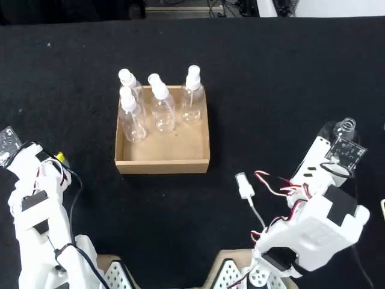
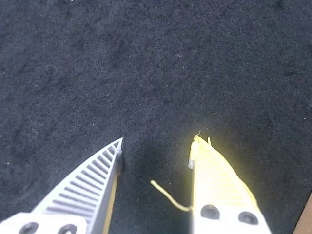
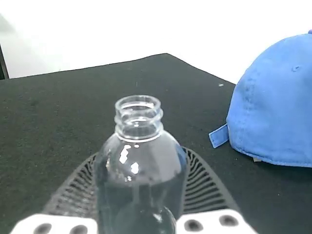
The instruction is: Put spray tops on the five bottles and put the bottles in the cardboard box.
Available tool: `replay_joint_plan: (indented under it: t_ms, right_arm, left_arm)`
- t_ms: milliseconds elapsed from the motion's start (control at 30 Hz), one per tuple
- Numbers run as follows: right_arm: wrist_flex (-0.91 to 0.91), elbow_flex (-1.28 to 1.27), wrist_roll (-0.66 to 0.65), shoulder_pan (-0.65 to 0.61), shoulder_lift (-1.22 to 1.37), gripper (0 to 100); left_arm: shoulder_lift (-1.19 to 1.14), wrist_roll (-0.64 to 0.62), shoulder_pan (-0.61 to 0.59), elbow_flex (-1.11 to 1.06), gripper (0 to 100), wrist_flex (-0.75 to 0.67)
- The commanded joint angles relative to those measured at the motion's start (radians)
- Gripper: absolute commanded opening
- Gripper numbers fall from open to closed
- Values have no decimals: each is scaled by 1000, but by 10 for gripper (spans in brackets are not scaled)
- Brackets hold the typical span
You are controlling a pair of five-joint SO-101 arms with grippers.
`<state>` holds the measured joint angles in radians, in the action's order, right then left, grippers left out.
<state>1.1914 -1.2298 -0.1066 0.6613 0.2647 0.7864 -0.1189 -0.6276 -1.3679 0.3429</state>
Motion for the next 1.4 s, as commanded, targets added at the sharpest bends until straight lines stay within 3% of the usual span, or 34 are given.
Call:
replay_joint_plan:
  t_ms: [0,133,367,633,800,1133,1233,1367]
  right_arm:
    - [21,1,5,26,5,12]
    - [21,-1,5,25,5,28]
    - [21,-2,5,18,5,202]
    - [21,-2,-5,21,5,223]
    - [21,-2,-5,17,5,355]
    - [9,-77,-5,25,-202,329]
    - [-77,-127,-52,25,-367,328]
    - [-353,-140,-74,26,-618,328]
  left_arm:
    - [29,8,-1,18,202,-21]
    - [29,8,-1,18,202,-21]
    - [29,8,1,18,202,-21]
    - [29,8,1,18,202,-21]
    - [29,8,1,18,202,-21]
    - [29,8,2,18,202,-21]
    - [29,8,2,18,202,-21]
    - [29,8,2,18,202,-21]
